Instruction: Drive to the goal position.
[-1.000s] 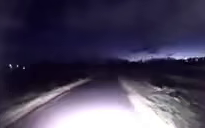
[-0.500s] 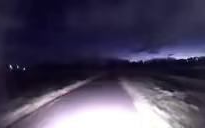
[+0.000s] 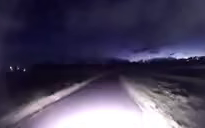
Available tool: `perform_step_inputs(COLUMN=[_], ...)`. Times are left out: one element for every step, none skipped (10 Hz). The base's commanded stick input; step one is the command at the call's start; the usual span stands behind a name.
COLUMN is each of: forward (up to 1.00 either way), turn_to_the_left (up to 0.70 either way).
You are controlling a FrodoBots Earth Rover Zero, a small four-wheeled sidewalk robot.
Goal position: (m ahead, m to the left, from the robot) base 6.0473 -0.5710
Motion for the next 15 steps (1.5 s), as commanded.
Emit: perform_step_inputs(forward=[0.85, 0.85, 0.85, 0.85, 0.85, 0.85, 0.85, 0.85, 0.85, 0.85, 0.85, 0.85, 0.85, 0.85, 0.85], turn_to_the_left=[0.0, 0.0, 0.0, 0.0, 0.0, 0.0, 0.0, 0.0, 0.0, 0.0, 0.0, 0.0, 0.0, -0.13, -0.26])
